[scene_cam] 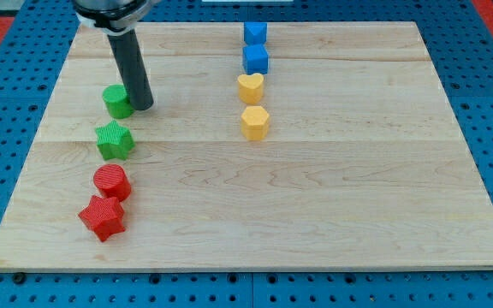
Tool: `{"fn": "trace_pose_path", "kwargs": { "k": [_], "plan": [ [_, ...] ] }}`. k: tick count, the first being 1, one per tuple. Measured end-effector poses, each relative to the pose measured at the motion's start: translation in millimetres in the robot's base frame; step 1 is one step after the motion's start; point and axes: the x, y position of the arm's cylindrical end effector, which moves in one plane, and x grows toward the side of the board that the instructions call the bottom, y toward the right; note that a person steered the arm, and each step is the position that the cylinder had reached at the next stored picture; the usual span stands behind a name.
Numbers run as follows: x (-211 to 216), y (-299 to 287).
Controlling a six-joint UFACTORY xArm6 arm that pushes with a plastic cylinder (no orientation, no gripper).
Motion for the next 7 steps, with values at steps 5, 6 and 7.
{"fn": "trace_pose_path", "kwargs": {
  "k": [5, 6, 7],
  "plan": [
    [82, 6],
    [71, 61],
    [55, 105]
  ]
}}
